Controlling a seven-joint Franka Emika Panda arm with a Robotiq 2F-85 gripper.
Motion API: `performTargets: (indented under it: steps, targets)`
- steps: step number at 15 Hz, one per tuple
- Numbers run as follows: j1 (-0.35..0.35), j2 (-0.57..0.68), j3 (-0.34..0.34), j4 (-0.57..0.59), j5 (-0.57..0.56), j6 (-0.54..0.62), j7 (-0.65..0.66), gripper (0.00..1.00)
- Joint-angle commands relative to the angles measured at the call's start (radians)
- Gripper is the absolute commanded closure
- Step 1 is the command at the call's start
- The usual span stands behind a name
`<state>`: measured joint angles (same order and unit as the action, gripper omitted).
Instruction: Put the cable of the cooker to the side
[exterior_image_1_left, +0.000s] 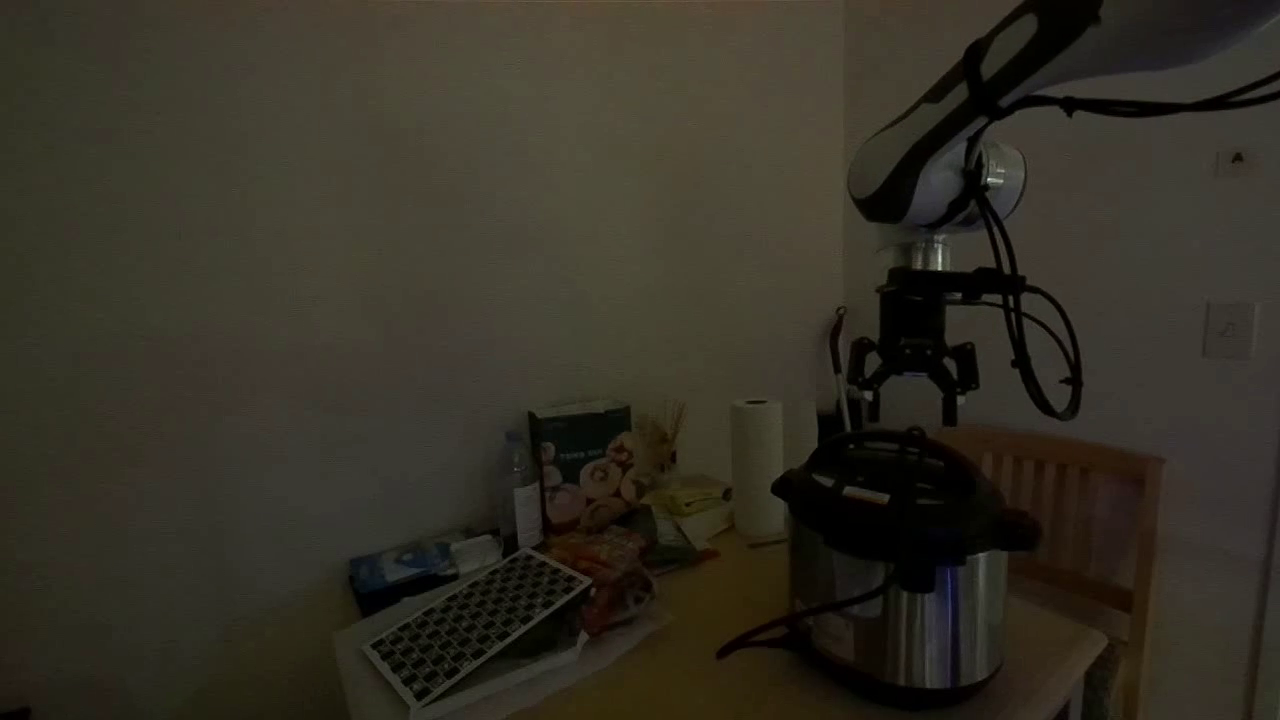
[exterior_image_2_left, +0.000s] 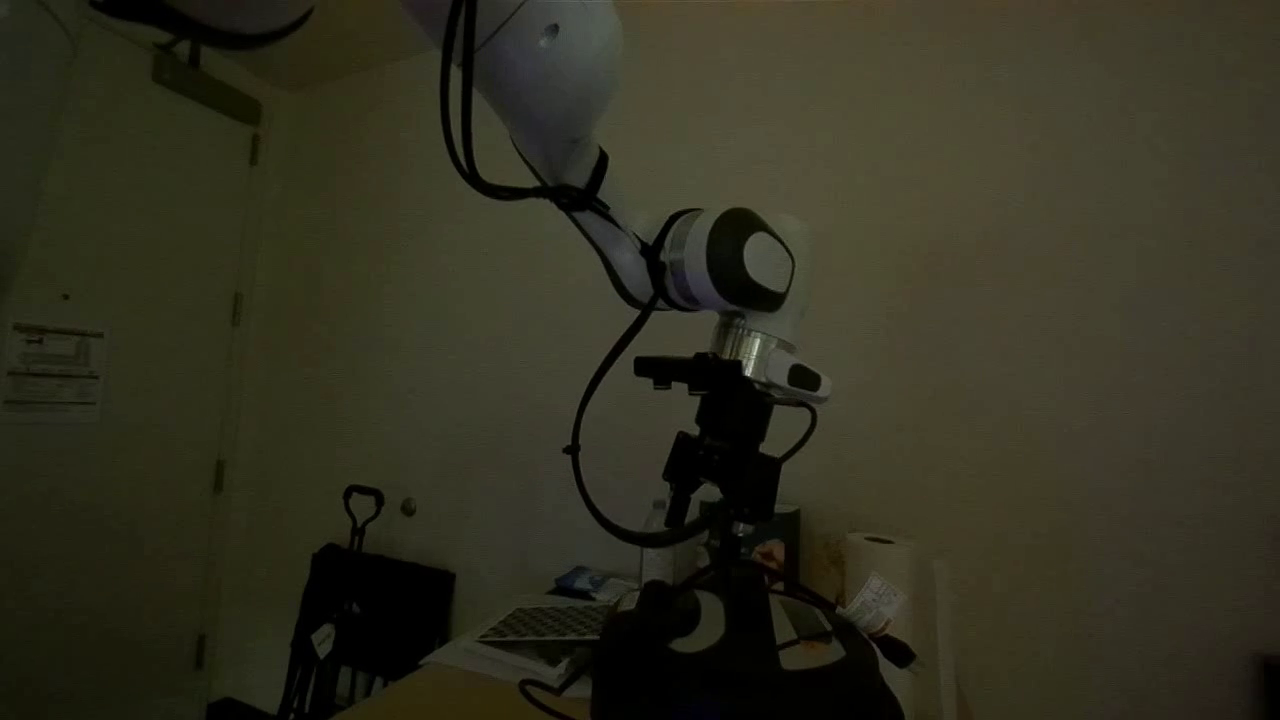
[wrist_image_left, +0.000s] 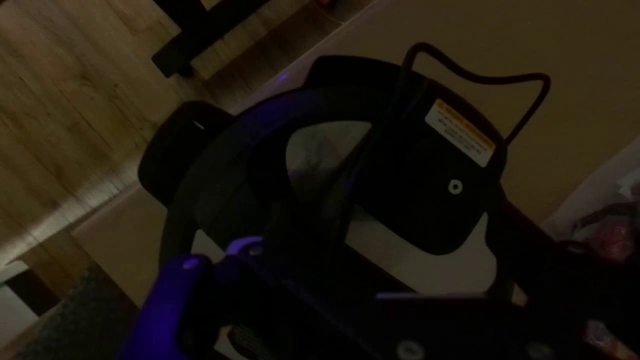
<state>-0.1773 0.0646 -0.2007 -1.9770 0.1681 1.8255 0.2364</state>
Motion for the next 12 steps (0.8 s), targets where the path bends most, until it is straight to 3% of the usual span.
performTargets:
  steps: [1,2,4,7,12]
  targets:
    - [-0.004,-0.031,-0.007,-0.013,-0.042,-0.078,0.192,0.0]
    - [-0.001,-0.039,-0.007,-0.016,-0.048,-0.075,0.254,0.0]
    - [-0.004,-0.012,-0.004,0.002,-0.03,-0.061,0.188,0.0]
    - [-0.004,-0.026,-0.003,0.002,-0.035,-0.061,0.214,0.0]
    - [-0.001,0.027,-0.008,0.041,-0.032,-0.059,0.508,0.0]
